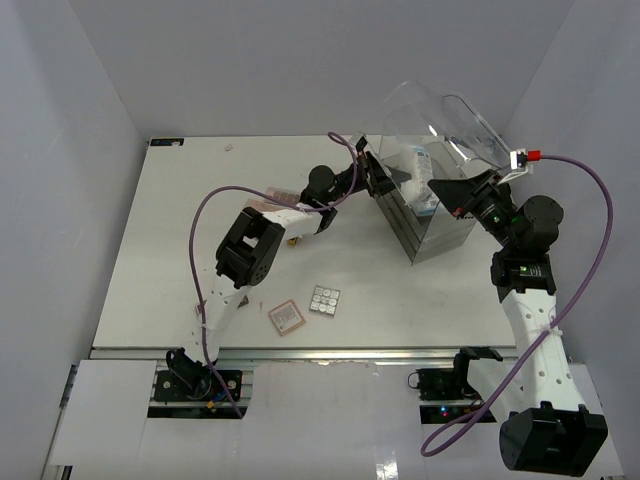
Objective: Organize the makeup
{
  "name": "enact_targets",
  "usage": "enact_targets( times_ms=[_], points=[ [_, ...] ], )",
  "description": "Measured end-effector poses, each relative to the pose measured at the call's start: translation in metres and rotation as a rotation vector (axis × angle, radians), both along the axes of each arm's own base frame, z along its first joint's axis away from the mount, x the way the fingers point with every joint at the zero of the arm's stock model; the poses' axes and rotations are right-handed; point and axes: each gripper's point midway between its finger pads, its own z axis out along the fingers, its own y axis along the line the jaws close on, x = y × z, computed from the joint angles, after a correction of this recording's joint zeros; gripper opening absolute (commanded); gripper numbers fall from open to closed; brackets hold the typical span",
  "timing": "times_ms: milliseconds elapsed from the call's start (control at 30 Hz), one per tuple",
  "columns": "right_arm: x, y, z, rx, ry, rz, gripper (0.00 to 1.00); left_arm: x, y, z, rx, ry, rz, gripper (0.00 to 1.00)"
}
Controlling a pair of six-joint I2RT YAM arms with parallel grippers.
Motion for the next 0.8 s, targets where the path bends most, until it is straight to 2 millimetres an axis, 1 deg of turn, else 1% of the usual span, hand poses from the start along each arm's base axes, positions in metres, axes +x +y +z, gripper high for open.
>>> enact_targets(
  times_ms=[100, 133, 200, 267, 400, 500, 800],
  points=[
    [0.000, 0.000, 0.000, 0.000, 0.000, 0.000, 0.12, 0.010, -0.005, -0.014, 0.015, 0.049, 0.020, 0.22],
    [0.000, 0.000, 0.000, 0.000, 0.000, 0.000, 0.12, 0.013, -0.006, -0.020, 0.024, 0.068, 0.027, 0.23],
    [0.000, 0.000, 0.000, 0.000, 0.000, 0.000, 0.12, 0.019, -0.009, -0.028, 0.046, 0.105, 0.039, 0.30],
    [0.000, 0.000, 0.000, 0.000, 0.000, 0.000, 0.12, 0.024, -0.013, -0.031, 0.065, 0.127, 0.048, 0.37],
    [0.000, 0.000, 0.000, 0.000, -0.001, -0.001, 0.12, 0.030, -0.020, -0.031, 0.097, 0.147, 0.067, 0.50],
    [0.000, 0.000, 0.000, 0.000, -0.001, -0.001, 0.12, 0.032, -0.026, -0.031, 0.121, 0.154, 0.075, 0.54],
    [0.000, -0.001, 0.000, 0.000, -0.002, -0.003, 0.12, 0.034, -0.029, -0.032, 0.150, 0.150, 0.078, 0.55]
  ],
)
